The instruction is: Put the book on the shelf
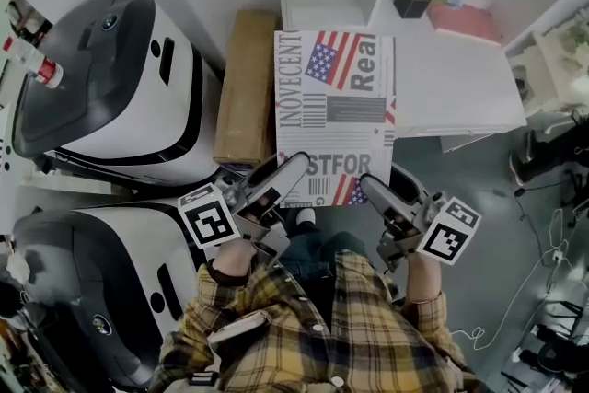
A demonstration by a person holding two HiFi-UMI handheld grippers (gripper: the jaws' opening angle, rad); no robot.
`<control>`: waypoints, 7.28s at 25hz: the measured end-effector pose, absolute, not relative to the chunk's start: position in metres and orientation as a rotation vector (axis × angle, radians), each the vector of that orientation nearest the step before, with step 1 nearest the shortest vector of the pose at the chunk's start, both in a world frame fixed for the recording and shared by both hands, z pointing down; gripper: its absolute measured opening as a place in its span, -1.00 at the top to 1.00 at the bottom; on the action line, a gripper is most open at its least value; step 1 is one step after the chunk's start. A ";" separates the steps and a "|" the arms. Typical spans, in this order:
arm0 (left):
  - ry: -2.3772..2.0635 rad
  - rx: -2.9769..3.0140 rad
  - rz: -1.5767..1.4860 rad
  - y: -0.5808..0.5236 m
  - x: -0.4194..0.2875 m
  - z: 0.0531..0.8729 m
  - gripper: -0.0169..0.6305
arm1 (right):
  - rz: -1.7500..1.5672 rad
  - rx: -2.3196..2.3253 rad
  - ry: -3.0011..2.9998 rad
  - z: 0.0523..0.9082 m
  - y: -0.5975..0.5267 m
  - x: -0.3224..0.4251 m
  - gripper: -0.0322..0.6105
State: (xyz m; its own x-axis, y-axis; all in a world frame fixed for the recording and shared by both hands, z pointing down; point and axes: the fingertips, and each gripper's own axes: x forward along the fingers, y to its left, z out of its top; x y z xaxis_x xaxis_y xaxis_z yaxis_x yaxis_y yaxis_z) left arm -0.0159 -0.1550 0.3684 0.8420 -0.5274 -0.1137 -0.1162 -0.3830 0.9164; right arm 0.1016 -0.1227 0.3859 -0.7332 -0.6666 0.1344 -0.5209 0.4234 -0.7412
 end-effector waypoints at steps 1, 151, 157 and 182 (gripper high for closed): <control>-0.481 1.930 -0.477 -0.155 -0.016 0.368 0.40 | -1.213 -1.052 2.494 0.385 -0.123 0.102 0.16; -0.695 2.028 -0.523 -0.138 -0.017 0.359 0.18 | -0.203 -1.661 2.852 0.371 -0.085 0.085 -0.16; -0.708 2.087 -0.503 -0.114 -0.023 0.351 0.05 | -0.199 -1.691 2.818 0.359 -0.082 0.084 -0.17; -1.118 2.326 -0.211 -0.087 -0.037 0.378 0.45 | -0.075 -1.829 2.747 0.364 -0.082 0.077 -0.17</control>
